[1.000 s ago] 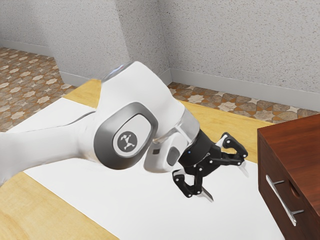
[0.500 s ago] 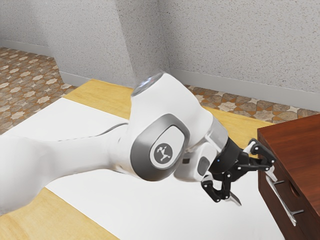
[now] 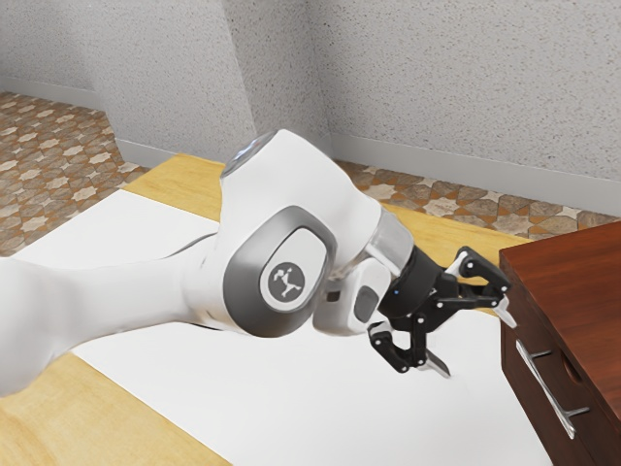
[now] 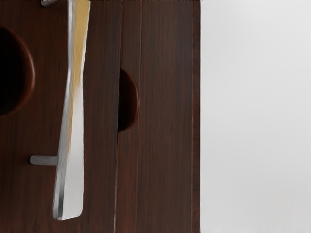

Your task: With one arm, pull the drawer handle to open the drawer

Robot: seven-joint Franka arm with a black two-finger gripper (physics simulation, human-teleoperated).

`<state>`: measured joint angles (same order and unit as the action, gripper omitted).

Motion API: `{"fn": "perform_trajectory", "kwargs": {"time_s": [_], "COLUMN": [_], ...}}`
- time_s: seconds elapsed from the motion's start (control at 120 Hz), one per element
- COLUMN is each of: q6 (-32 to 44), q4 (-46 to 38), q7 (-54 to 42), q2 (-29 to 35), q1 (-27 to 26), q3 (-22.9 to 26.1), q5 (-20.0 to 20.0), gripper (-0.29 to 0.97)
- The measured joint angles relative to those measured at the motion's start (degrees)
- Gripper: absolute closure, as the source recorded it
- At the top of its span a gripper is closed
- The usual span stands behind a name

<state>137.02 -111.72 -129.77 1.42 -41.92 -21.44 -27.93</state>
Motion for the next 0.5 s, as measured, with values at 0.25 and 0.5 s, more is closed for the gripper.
{"fn": "perform_trajectory", "kwargs": {"time_s": [0.25,0.5], "q6": [0.0,0.1], "q4": [-1.4,-2.2], "q7": [0.0,0.2], "q2": [2.2,2.0], "q1": [-4.2,-4.5], "q3": [0.2,0.2], "q5": [0.0,0.0], "gripper": [0.00,0.00]}}
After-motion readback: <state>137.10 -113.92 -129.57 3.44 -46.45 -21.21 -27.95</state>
